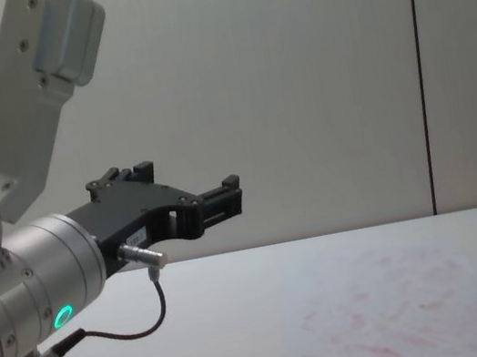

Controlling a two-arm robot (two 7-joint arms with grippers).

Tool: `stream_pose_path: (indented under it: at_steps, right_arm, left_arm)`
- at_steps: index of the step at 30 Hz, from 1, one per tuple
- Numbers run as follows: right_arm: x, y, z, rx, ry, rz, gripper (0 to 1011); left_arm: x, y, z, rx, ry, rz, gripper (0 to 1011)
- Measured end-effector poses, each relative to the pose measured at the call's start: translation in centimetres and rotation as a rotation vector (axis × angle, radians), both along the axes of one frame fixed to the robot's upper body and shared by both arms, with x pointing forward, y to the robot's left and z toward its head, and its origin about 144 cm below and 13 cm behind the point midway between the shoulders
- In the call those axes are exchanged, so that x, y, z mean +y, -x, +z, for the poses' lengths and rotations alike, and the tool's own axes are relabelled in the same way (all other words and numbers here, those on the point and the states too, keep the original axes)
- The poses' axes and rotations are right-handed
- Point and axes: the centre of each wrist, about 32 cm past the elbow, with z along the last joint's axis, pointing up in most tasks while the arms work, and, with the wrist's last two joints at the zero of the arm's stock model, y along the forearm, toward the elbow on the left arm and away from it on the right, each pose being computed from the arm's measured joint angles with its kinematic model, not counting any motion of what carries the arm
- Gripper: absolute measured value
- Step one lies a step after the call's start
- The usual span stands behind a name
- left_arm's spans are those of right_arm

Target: Use the one hand to pick up the stamp and affix it onto the A4 paper.

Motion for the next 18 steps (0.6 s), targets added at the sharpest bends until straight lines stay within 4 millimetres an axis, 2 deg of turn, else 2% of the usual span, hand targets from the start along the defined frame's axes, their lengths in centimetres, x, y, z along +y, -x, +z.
stream_pose_path:
  at_steps: [6,7,9,10,12,13,16,18]
  right_arm:
    - [0.02,0.00,-0.14,0.008,-0.008,0.000,559]
    - [0.02,0.00,-0.14,0.008,-0.008,0.000,559]
    - [0.04,0.00,-0.15,0.006,-0.010,0.000,652]
    - [0.04,0.01,-0.15,0.002,-0.011,0.000,652]
    - [0.07,0.04,-0.12,-0.004,-0.013,0.000,756]
    - [0.08,0.05,-0.09,-0.008,-0.014,0.000,756]
    - [0.15,0.15,0.12,-0.028,-0.017,0.000,864]
    - [0.21,0.27,0.41,-0.051,-0.020,-0.002,892]
  left_arm:
    - [0.00,0.00,0.00,0.000,0.000,0.000,993]
    - [0.00,0.00,0.00,0.000,0.000,0.000,993]
    - [0.00,0.00,0.00,0.000,0.000,0.000,993]
    - [0.00,0.00,0.00,0.000,0.000,0.000,993]
    - [0.00,0.00,0.00,0.000,0.000,0.000,993]
    - [0.00,0.00,0.00,0.000,0.000,0.000,993]
    - [0.00,0.00,0.00,0.000,0.000,0.000,993]
    - [0.00,0.00,0.00,0.000,0.000,0.000,993]
